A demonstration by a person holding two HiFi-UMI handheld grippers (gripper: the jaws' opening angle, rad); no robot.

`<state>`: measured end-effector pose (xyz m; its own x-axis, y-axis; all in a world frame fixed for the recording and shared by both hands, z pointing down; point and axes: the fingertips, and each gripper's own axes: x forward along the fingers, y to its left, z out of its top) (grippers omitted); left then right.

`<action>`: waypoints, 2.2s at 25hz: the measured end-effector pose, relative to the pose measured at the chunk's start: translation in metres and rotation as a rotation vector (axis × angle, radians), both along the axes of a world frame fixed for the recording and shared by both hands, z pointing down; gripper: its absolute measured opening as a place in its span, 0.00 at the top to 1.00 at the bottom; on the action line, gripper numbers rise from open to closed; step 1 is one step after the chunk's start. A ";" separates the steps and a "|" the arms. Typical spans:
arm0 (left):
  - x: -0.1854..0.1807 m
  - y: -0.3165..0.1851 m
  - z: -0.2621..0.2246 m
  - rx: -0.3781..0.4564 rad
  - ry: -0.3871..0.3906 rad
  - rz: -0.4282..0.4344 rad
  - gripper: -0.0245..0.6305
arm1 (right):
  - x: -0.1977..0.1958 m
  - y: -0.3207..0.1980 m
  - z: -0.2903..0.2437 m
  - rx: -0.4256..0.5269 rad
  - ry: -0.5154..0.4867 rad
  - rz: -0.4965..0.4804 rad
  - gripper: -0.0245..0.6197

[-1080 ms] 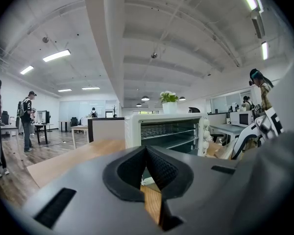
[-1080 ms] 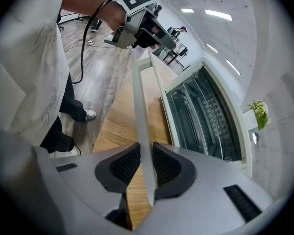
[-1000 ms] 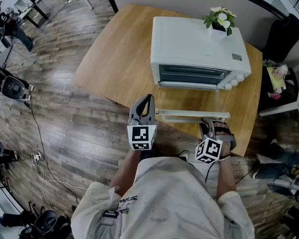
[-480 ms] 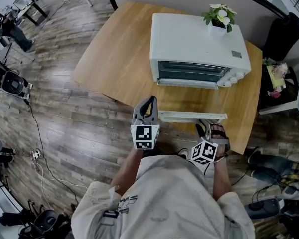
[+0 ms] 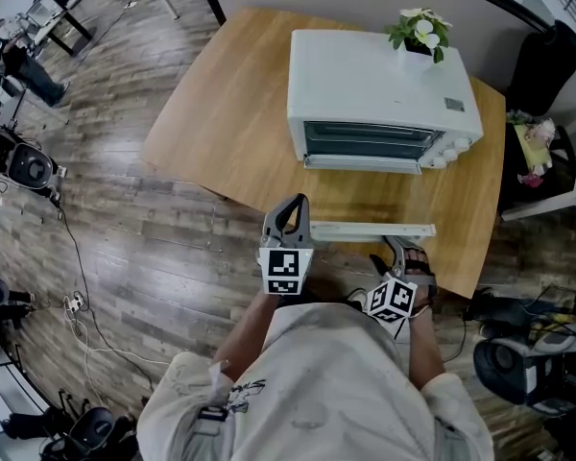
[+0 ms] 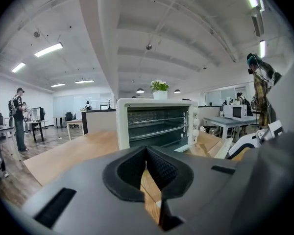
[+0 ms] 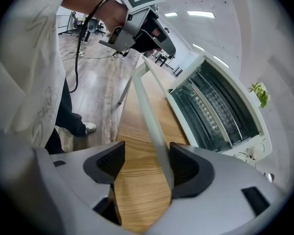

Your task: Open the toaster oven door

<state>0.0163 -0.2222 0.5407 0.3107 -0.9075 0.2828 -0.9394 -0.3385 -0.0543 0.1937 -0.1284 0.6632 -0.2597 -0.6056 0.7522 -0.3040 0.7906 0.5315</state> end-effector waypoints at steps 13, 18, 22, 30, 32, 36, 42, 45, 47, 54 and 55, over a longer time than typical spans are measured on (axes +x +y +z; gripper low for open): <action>0.007 0.009 0.017 -0.048 -0.016 0.018 0.94 | -0.006 0.007 0.021 0.036 -0.131 0.078 0.47; 0.009 0.011 0.021 -0.059 -0.018 0.019 0.94 | -0.009 0.006 0.021 0.057 -0.224 0.121 0.46; 0.012 0.013 0.025 -0.070 -0.018 0.028 0.94 | -0.011 0.004 0.014 0.047 -0.335 0.184 0.46; 0.016 0.010 0.031 -0.080 -0.018 0.042 0.94 | -0.014 -0.003 0.002 -0.008 -0.548 0.333 0.46; 0.020 0.009 0.030 -0.077 -0.015 0.049 0.94 | -0.014 -0.007 -0.004 -0.019 -0.601 0.371 0.46; 0.023 0.007 0.026 -0.067 -0.010 0.060 0.94 | -0.011 -0.011 -0.014 -0.047 -0.679 0.433 0.46; 0.024 0.002 0.024 -0.063 -0.004 0.066 0.94 | -0.012 -0.016 -0.026 -0.043 -0.685 0.429 0.47; 0.025 0.001 0.023 -0.057 0.001 0.069 0.94 | -0.012 -0.016 -0.022 -0.066 -0.697 0.451 0.48; 0.026 0.001 0.021 -0.056 0.004 0.073 0.94 | -0.011 -0.016 -0.019 -0.085 -0.731 0.481 0.48; 0.026 0.002 0.021 -0.055 0.007 0.076 0.94 | -0.010 -0.018 -0.021 -0.089 -0.752 0.495 0.48; 0.026 0.002 0.021 -0.055 0.007 0.077 0.94 | -0.010 -0.017 -0.022 -0.088 -0.749 0.493 0.48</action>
